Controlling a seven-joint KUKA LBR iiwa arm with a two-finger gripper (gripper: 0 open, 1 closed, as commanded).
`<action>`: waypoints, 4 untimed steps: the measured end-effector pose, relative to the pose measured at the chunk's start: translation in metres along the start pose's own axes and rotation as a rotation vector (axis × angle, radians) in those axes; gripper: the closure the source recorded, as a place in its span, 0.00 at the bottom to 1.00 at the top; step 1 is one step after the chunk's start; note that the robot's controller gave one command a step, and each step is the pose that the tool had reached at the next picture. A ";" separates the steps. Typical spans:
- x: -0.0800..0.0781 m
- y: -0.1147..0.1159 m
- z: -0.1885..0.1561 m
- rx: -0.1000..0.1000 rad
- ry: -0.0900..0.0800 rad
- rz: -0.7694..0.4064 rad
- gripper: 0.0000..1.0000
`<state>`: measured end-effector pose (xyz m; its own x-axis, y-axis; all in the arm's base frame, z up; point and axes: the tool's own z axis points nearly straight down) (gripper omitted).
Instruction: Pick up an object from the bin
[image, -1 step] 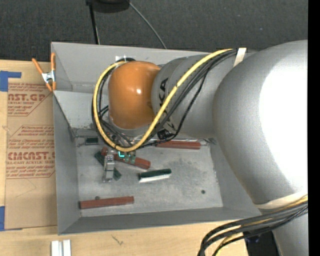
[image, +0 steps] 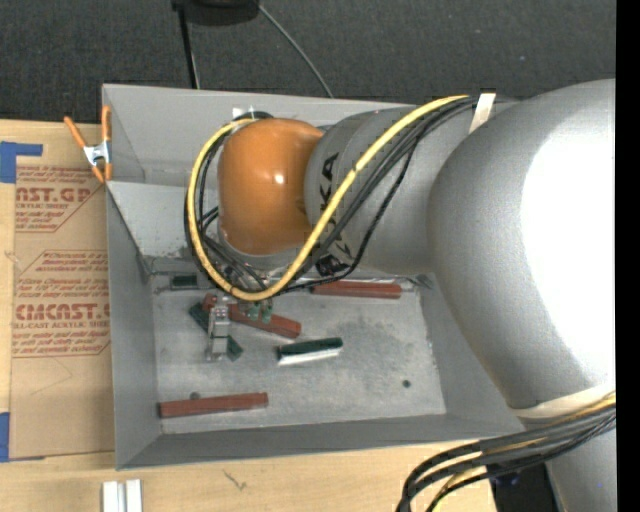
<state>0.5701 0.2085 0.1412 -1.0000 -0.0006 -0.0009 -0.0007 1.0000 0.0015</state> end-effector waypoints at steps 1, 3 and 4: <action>-0.008 -0.043 0.067 -0.001 -0.003 0.063 0.00; -0.012 -0.046 0.012 -0.002 -0.011 0.081 0.00; -0.005 -0.044 0.058 0.000 0.000 0.229 0.00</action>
Offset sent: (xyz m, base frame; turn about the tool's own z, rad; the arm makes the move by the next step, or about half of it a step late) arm 0.0113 -0.0521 0.0030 0.1011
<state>0.5751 0.1648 0.0834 -0.9740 0.2263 -0.0009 0.2263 0.9740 0.0015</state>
